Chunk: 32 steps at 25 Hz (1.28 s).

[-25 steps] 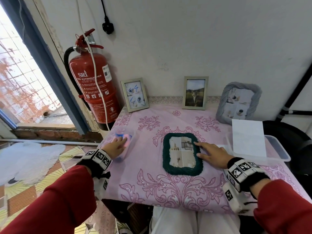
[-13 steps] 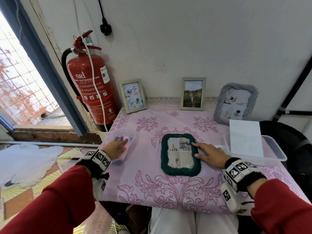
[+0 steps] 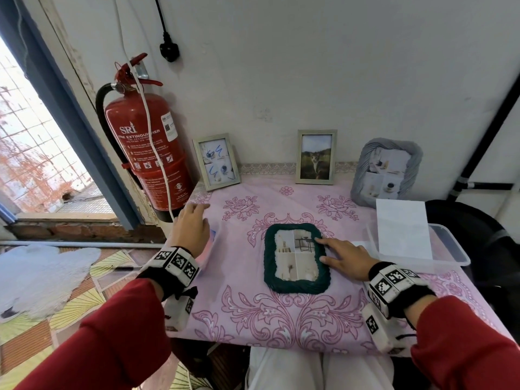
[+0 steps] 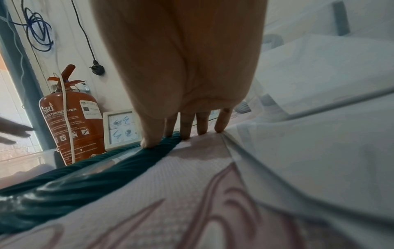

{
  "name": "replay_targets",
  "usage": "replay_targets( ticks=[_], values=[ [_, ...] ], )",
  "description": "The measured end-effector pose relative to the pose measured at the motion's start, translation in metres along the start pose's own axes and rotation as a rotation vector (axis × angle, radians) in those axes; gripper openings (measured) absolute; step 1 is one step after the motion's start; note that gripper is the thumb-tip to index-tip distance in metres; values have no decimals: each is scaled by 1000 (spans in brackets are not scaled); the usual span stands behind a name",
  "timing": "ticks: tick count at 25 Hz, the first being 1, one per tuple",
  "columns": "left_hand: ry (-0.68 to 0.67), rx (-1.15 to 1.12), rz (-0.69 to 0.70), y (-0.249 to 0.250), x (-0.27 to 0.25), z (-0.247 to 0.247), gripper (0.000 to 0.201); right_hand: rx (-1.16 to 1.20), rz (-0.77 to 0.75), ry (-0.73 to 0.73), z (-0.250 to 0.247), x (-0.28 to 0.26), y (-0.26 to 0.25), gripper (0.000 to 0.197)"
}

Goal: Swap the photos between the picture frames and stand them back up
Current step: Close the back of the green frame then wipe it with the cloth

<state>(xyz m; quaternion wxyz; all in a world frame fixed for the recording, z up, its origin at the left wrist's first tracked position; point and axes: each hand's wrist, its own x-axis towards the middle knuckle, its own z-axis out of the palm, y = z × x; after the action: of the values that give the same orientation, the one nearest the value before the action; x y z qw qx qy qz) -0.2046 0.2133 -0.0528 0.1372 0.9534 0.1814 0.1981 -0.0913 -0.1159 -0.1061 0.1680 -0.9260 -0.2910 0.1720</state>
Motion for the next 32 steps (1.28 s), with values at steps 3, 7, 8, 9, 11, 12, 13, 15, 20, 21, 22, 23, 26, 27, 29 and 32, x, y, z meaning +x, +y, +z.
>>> replay_targets(
  ticks=[3, 7, 8, 9, 11, 12, 13, 15, 20, 21, 22, 23, 26, 27, 29, 32],
  values=[
    [58, -105, 48, 30, 6, 1, 38, 5, 3, -1, 0, -1, -1, 54],
    [-48, -281, 62, 65, 3, 22, 34, 5, 5, -6, 1, -1, -1, 54],
    [-109, -313, 40, 71, 0, 31, 34, 6, 4, -7, 1, -1, -1, 54],
    [-182, -339, 3, 76, -3, 40, 35, 6, 5, -8, 1, -2, -1, 54],
    [-348, -366, -101, 82, -8, 58, 38, 10, 5, -8, 0, -2, -2, 54],
    [-420, -370, -153, 85, -11, 66, 40, 14, 7, -11, 0, -2, -2, 54],
    [-465, -368, -193, 88, -14, 73, 43, 19, 10, -14, 0, -1, -2, 54],
    [-458, -354, -244, 94, -21, 84, 46, 37, 16, -19, -1, -1, -2, 55],
    [-374, -451, -361, 99, -30, 95, 62, 83, 16, -24, -3, -2, -4, 54],
    [-381, -514, -382, 96, -29, 95, 62, 89, 13, -26, -3, -2, -4, 53],
    [-395, -580, -401, 94, -28, 96, 61, 93, 9, -27, -4, -2, -4, 53],
    [-412, -649, -422, 91, -28, 95, 61, 95, 5, -29, -5, -3, -4, 53],
    [-441, -796, -463, 88, -28, 90, 59, 107, -10, -34, -6, -5, -5, 54],
    [-429, -839, -461, 90, -28, 89, 58, 119, -10, -31, -6, -6, -5, 54],
    [-421, -960, -449, 94, -29, 84, 54, 185, -5, -10, -5, -8, -6, 57],
    [-460, -1103, -400, 98, -29, 76, 46, 456, 13, 75, -6, -9, -10, 63]
  ],
)
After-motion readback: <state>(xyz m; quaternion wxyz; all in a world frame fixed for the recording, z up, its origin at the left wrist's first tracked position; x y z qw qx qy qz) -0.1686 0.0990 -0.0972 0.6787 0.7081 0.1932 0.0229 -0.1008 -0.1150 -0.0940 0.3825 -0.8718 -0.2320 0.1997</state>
